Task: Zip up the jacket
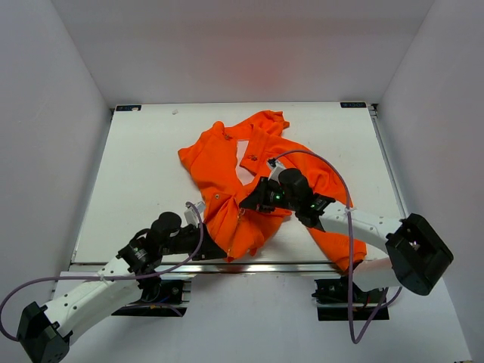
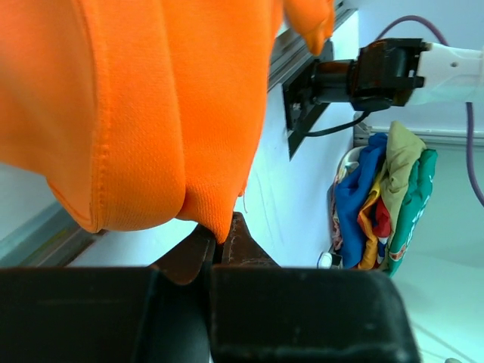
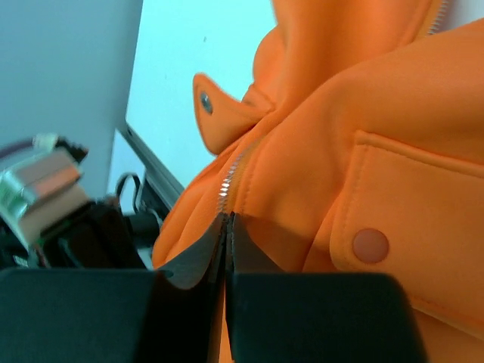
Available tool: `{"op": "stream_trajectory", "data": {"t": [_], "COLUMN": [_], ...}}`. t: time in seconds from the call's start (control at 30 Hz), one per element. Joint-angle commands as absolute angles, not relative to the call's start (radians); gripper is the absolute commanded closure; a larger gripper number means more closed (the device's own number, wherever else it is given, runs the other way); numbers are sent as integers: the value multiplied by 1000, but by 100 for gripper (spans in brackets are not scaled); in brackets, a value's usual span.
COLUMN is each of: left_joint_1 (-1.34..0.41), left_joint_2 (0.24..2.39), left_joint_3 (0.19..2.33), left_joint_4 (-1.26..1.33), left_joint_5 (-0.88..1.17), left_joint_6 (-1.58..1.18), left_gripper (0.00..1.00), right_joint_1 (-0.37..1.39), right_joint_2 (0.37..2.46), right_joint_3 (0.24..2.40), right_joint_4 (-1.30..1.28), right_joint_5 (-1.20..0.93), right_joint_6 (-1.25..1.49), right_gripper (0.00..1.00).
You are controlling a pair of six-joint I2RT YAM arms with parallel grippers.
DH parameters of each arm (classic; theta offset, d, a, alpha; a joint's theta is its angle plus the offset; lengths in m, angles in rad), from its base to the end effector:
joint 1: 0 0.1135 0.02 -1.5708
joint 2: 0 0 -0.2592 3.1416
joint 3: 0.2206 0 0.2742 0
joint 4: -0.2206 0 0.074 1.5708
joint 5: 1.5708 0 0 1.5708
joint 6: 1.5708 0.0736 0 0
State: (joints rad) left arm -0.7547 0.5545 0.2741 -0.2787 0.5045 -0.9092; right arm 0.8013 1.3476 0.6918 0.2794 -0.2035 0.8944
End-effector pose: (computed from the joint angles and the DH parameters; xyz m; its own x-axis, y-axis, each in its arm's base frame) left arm 0.1145 -0.1566 0.1602 -0.9461 -0.0584 -0.3185 0.2470 0.5060 -0.8264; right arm 0.2308 0.2597 0.1970 -0.8106 0.2609 -0.5242 -0.3228 0.5479 0.7717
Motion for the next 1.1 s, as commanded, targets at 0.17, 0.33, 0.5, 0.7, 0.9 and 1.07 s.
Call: {"op": "stream_trajectory", "data": {"t": [0.17,0.33,0.5,0.7,0.9,1.07], "left_joint_1": [-769,-770,-769,-769,-770,-770], "left_joint_2": [581,620,650,675,690,695], "left_joint_3": [337,353,399,413,428,431], "left_joint_4": [-374,-324,-311,-299,-305,-305], "left_joint_5": [483,489,459,465,462,463], "left_joint_6": [-911,-936,-934,-933,-927,-925], "left_gripper": [100,100,100,100,100,100], "right_joint_1": [779,784,790,792,792,793], "right_joint_2": [1178,1209,1236,1244,1229,1204], "right_joint_3": [658,638,598,566,542,522], "right_joint_4": [181,184,219,259,250,247], "right_joint_5": [-305,-369,-410,-423,-433,-453], "right_joint_6": [658,713,787,824,831,836], "right_gripper": [100,100,100,98,81,74]}}
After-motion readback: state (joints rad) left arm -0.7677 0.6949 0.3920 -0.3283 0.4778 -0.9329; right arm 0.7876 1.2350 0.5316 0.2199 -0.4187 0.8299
